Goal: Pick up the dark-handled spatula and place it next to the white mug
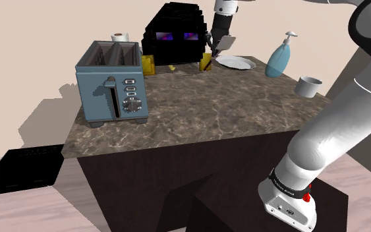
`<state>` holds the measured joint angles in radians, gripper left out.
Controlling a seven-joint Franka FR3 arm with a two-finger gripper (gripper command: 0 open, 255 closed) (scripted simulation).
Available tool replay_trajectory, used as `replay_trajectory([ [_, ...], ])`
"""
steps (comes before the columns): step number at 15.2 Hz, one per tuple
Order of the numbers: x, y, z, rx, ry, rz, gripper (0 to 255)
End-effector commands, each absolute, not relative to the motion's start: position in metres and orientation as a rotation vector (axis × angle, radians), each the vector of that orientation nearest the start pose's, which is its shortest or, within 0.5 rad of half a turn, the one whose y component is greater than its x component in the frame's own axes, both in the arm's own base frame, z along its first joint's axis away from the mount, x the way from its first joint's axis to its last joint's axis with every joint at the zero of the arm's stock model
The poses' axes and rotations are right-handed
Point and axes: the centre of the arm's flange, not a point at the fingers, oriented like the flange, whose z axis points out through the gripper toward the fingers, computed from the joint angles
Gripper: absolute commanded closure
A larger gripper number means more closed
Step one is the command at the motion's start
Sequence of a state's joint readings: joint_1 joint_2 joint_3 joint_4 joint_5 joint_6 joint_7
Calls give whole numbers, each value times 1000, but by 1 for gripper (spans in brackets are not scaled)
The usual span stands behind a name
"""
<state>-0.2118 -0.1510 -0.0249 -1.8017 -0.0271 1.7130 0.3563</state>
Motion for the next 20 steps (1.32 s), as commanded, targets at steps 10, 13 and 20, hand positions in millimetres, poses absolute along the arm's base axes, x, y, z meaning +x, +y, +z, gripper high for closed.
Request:
replay_trajectory([
  [10, 400, -231, 609, -3023, 917, -101, 255],
  [13, 373, -259, 609, -3023, 917, -101, 255],
  [20, 309, -326, 609, -3023, 917, -101, 255],
])
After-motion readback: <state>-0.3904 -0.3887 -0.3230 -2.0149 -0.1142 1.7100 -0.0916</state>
